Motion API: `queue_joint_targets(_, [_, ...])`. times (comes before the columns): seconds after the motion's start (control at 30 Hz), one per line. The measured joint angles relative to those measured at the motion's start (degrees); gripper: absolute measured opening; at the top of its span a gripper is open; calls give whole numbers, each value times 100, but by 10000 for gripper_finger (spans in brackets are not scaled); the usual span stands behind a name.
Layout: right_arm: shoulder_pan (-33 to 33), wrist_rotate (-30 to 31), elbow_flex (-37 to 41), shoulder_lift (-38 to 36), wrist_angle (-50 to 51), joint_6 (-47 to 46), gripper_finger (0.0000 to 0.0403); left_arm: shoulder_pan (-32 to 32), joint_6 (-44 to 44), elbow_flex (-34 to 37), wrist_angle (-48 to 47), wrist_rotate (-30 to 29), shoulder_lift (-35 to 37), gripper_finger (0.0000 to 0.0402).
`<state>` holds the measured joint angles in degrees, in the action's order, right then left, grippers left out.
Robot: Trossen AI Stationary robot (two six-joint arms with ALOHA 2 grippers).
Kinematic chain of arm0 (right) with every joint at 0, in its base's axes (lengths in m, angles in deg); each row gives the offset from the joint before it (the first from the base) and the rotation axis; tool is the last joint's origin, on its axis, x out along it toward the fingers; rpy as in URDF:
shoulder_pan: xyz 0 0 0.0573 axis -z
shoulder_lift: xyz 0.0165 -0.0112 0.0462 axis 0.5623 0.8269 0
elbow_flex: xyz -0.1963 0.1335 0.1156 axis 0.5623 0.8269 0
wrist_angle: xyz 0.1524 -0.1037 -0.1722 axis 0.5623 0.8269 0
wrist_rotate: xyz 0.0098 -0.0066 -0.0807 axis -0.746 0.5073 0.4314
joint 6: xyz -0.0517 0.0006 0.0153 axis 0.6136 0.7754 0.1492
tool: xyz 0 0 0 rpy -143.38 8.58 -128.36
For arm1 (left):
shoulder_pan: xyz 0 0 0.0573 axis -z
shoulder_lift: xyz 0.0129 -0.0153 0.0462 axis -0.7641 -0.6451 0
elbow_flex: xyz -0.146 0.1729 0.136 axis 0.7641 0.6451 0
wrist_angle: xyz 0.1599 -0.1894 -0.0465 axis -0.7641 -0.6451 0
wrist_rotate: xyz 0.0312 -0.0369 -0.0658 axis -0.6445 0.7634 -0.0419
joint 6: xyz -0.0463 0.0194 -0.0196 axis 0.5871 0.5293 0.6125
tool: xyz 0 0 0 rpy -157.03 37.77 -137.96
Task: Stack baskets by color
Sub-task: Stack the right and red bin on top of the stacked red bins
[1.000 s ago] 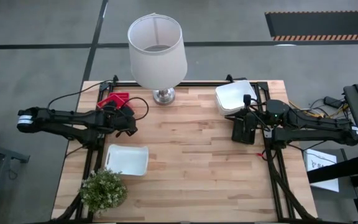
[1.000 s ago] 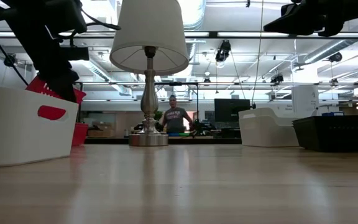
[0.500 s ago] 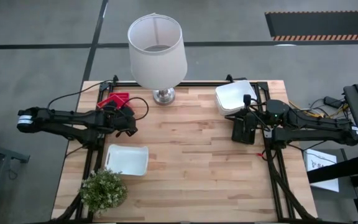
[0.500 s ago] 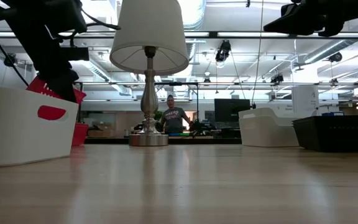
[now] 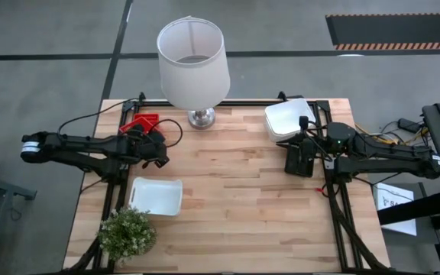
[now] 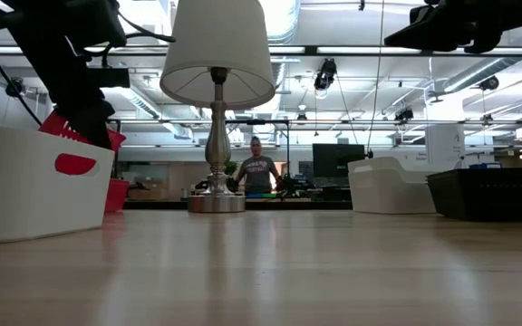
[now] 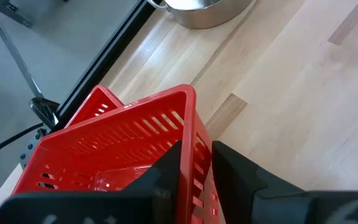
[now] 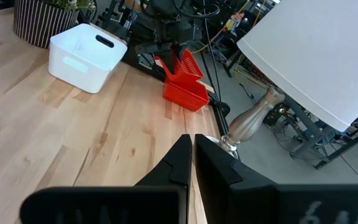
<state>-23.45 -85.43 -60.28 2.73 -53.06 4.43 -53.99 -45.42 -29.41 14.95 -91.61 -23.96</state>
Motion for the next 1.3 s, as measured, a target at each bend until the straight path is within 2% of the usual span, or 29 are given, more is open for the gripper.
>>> queue_joint_targets(0.23, [0,0,0,0,-1,4,12,0,-185,-5,199,180,10,60])
queue_joint_targets(0.5, [0,2,0,0,0,2,12,0,-1161,-427,275,826,0,60])
queue_joint_targets(0.7, [0,2,0,0,2,2,12,0,-2553,-934,-359,1206,20,59])
queue_joint_targets(0.87, [0,1,0,0,16,0,12,-24,-3819,-997,-537,1202,147,58])
queue_joint_targets(1.13, [0,1,0,0,27,9,12,-286,-3842,-893,-666,1187,413,58])
queue_joint_targets(1.3, [0,0,0,0,26,15,12,-587,-3472,-603,-743,1180,478,58])
